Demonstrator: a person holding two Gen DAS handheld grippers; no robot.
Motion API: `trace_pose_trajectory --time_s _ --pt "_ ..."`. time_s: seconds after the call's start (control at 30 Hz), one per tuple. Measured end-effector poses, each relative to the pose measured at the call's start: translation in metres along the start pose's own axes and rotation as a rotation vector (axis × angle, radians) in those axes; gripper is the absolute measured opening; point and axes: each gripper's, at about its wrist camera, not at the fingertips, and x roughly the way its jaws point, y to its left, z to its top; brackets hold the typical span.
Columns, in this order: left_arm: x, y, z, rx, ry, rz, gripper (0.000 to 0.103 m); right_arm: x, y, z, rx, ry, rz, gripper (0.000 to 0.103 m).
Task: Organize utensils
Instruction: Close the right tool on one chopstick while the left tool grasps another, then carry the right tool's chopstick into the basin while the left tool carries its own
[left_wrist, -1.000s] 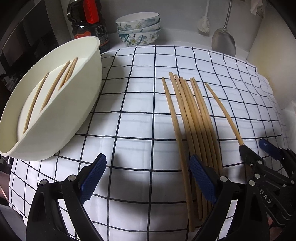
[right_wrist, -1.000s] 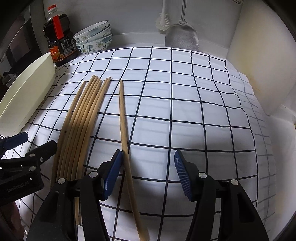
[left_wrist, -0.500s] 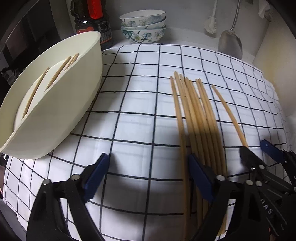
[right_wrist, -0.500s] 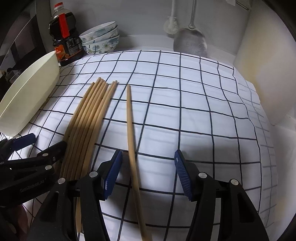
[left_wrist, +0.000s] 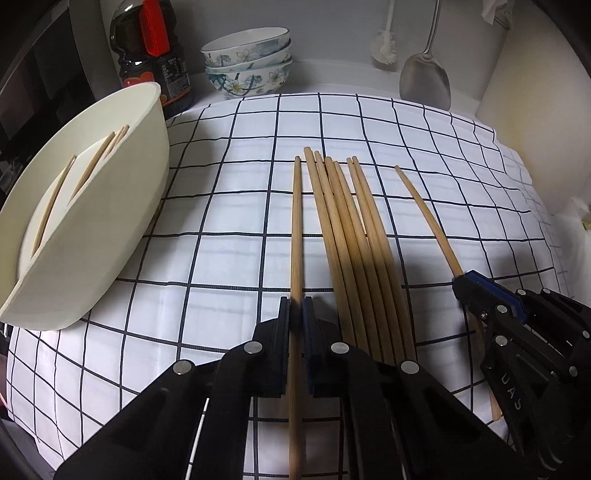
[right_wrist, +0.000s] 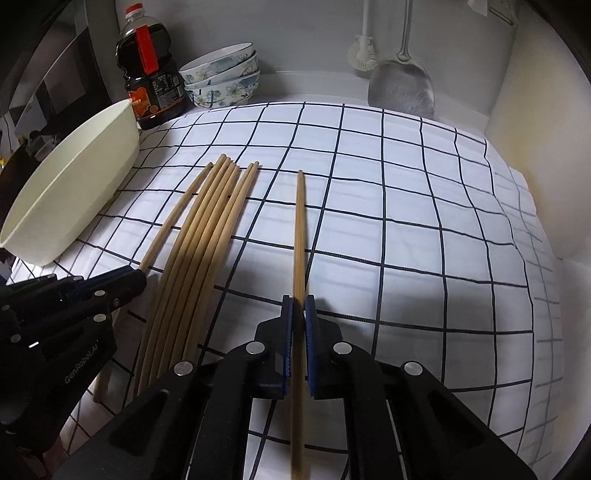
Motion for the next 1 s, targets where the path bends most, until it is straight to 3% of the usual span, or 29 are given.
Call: trace_pose_trajectory --time_s 0.27,0.47,0.73,1.0 --pt "-0.032 0.015 0.010 -0.026 -0.031 -0.033 0.007 -0.025 -0.006 0.005 0.092 -0.013 0.046 0.006" --pt "-0.074 0.046 0.026 -0.062 -0.093 -0.045 0.007 -0.062 0.016 0.030 0.084 -0.072 0.066 0.006" --pt "-0.118 0.125 0.056 -0.129 -0.177 0.025 0.007 -0.089 0.090 0.088 -0.012 -0.155 0.162 0.006" --pt "-0.117 0.213 0.079 -0.160 -0.183 0.102 0.007 -0.066 0.184 0.139 -0.106 -0.172 0.247 0.006"
